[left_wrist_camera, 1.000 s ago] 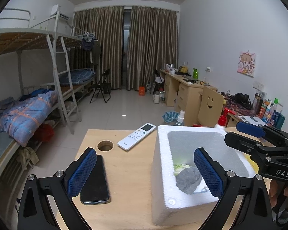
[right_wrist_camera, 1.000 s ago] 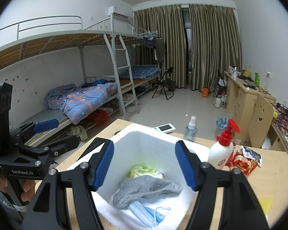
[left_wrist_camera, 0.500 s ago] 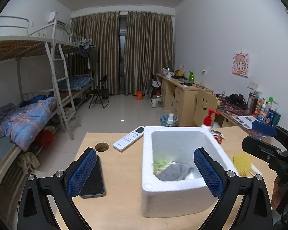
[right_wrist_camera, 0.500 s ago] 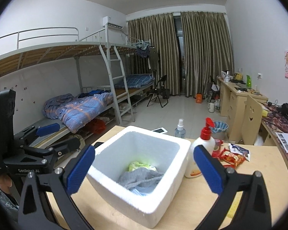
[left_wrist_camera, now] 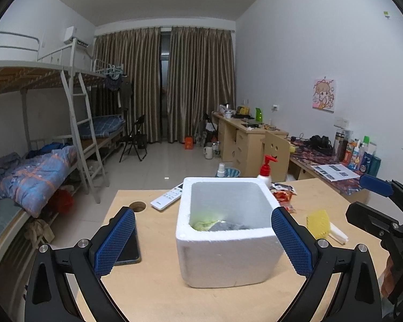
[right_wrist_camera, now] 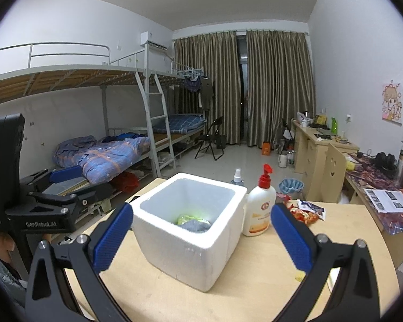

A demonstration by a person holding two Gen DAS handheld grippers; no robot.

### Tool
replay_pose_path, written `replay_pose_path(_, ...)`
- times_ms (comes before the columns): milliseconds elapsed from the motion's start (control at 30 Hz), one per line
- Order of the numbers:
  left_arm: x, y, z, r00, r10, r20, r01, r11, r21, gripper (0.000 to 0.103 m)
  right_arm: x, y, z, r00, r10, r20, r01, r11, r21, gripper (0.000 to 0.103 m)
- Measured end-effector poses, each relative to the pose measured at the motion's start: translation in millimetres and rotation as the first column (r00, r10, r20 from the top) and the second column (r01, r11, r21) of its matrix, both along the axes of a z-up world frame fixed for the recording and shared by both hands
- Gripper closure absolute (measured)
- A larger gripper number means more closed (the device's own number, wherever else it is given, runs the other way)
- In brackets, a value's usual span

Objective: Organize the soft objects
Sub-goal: 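Withdraw both grippers from the foam box back over the table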

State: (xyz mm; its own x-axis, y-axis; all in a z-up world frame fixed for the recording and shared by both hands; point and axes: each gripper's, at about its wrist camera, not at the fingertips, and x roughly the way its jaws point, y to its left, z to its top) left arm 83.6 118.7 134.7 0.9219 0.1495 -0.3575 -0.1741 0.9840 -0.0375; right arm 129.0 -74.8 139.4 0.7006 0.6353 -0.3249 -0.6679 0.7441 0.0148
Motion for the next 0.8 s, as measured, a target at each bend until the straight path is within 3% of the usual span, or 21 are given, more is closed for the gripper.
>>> replay_pose_path(467,-46.2,-27.9,-9.5,0.999,-0.016,0.033,0.016,1.000,0.003,0.001,-43.3,-31.4,-11.8,0.998,-0.040,0.052,0.039,0.999,0.015,0.000)
replay_pose_path(800,-49.3,-38.3,-25.3,0.999,-0.044,0.031,0.044,0.999,-0.003,0.001,-59.9,-44.1,-22.1,0.995,-0.068,0.067,0.066,0.997,0.035,0.000)
